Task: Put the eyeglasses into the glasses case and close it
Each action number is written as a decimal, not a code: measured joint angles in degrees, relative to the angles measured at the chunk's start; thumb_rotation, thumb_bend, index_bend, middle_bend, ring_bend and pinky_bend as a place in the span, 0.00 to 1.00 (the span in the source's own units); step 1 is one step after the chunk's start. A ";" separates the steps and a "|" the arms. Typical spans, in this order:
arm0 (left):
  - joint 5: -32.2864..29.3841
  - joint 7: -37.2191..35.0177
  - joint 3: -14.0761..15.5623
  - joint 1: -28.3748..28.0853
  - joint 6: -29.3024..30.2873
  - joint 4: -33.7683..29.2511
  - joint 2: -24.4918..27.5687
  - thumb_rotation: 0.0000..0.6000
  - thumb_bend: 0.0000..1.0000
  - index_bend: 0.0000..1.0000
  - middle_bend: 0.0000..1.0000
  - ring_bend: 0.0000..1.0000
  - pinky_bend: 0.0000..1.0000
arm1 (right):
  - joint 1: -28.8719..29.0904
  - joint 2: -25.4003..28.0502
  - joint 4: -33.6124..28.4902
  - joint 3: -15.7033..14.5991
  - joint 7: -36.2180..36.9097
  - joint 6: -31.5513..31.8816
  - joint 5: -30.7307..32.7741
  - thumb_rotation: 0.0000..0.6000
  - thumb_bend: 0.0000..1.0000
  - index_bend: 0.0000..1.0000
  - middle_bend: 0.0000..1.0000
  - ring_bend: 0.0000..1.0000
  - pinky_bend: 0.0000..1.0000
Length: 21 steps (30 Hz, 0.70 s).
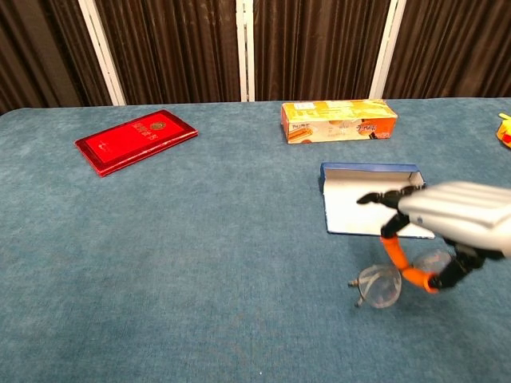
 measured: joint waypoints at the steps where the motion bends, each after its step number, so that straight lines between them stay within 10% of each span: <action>1: -0.04 -0.01 -0.01 -0.01 -0.01 0.01 0.00 1.00 0.00 0.00 0.00 0.00 0.00 | 0.21 0.21 -0.09 0.45 -0.01 0.07 0.14 1.00 0.38 0.60 0.00 0.00 0.00; 21: -3.60 -0.13 -1.21 -0.91 -2.12 1.35 -0.34 1.00 0.00 0.00 0.00 0.00 0.00 | 10.44 -4.99 11.15 11.04 -8.22 -1.66 17.64 1.00 0.38 0.59 0.00 0.00 0.00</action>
